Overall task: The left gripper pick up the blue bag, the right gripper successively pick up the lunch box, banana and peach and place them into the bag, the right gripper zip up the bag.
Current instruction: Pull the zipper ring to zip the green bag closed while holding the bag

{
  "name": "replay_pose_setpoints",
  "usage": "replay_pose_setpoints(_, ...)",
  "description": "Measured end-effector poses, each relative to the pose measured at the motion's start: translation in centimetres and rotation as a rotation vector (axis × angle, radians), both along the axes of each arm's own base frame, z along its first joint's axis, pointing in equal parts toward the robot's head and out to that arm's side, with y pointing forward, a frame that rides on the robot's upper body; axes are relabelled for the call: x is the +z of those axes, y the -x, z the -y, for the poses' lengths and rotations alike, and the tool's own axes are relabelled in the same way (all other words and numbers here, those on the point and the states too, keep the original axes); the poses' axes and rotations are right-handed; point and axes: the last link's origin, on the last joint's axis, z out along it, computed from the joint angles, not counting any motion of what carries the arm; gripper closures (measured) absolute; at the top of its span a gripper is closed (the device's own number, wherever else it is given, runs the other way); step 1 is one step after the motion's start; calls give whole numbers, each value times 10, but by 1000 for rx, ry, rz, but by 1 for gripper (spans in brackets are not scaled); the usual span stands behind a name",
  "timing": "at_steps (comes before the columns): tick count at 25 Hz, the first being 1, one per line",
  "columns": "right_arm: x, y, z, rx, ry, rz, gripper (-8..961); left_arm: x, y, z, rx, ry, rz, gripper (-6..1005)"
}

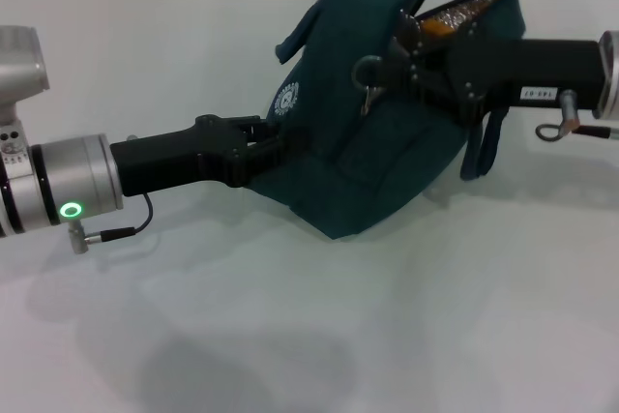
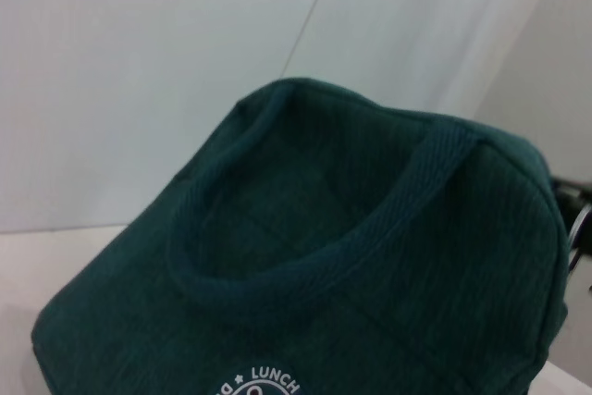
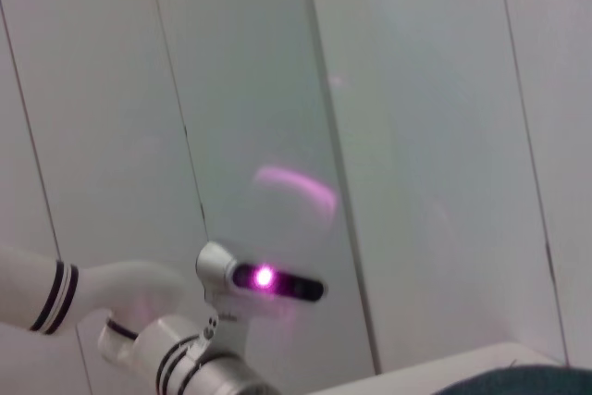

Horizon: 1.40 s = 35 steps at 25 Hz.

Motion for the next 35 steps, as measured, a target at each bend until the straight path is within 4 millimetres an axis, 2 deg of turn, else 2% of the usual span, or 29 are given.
replay_pose_setpoints(17,12,2,-4,-8,-23,-39,946,-10,-1,-1,0,28,-28,876)
replay_pose_setpoints(23,14,5,-7,-42,6,-48,946,-12,-1,1,-4,42,-35,917)
replay_pose_setpoints(35,23,5,-15,-166,81,-68,946,-18,2,7,8,62,-27,923)
